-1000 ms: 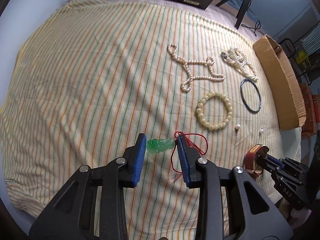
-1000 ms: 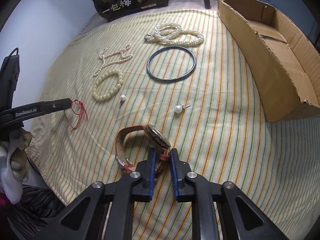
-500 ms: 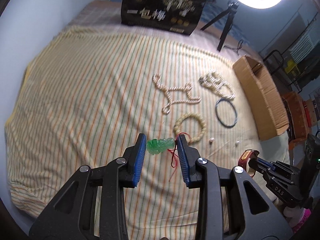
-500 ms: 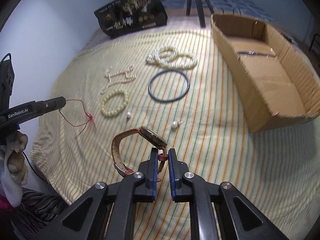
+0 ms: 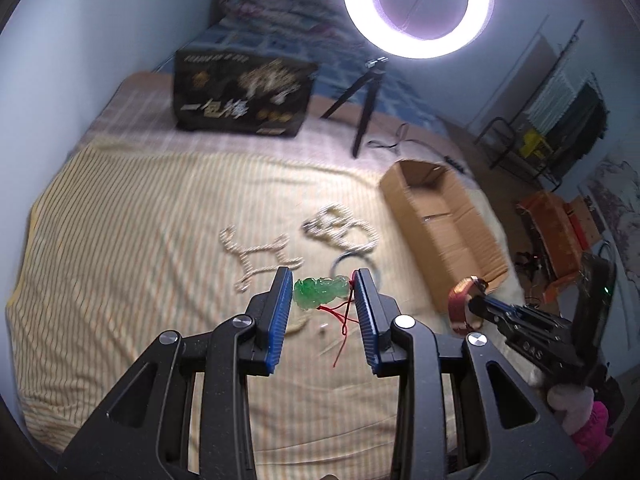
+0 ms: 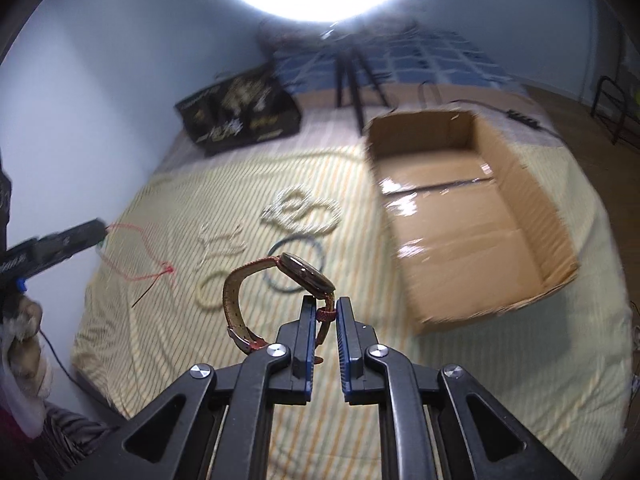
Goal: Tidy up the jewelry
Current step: 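Carry the pendant and watch to the cardboard box and open both tools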
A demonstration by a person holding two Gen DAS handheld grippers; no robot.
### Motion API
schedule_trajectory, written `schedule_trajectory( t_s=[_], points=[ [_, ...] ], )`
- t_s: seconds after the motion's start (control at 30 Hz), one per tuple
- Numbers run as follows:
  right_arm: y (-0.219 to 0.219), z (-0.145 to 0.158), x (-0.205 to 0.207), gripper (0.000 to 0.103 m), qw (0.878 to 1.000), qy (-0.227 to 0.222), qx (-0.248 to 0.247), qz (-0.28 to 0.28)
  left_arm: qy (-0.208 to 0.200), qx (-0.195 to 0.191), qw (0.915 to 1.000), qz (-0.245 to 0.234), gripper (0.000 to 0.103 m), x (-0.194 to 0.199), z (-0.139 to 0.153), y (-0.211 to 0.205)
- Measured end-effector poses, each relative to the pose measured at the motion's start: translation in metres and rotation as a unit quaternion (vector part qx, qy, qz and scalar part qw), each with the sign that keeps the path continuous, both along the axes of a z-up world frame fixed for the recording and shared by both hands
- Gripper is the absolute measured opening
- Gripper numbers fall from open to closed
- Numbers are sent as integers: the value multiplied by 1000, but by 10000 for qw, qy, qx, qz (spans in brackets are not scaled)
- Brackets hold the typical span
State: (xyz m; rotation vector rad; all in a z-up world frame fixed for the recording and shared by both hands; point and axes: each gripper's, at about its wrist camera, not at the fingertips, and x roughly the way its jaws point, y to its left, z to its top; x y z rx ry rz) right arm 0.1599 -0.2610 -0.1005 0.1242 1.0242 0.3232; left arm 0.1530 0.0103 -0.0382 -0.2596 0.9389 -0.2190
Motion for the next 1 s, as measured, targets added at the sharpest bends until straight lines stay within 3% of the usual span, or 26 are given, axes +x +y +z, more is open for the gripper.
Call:
schedule_trajectory(
  t_s=[0.2,0.47,1.0],
  points=[
    [-38,15,15,7,9989,-203,-48,-415,-201,-266,9990,-306,32,8,17,-39],
    [-66,24,45,7,9966,-372,-330,-663,-401,-346,9961,-699,32,18,29,-98],
    [-103,9,117,8,9930,-400,-598,-936,-274,-279,9926,-1151,32,53,-4,-190]
  ],
)
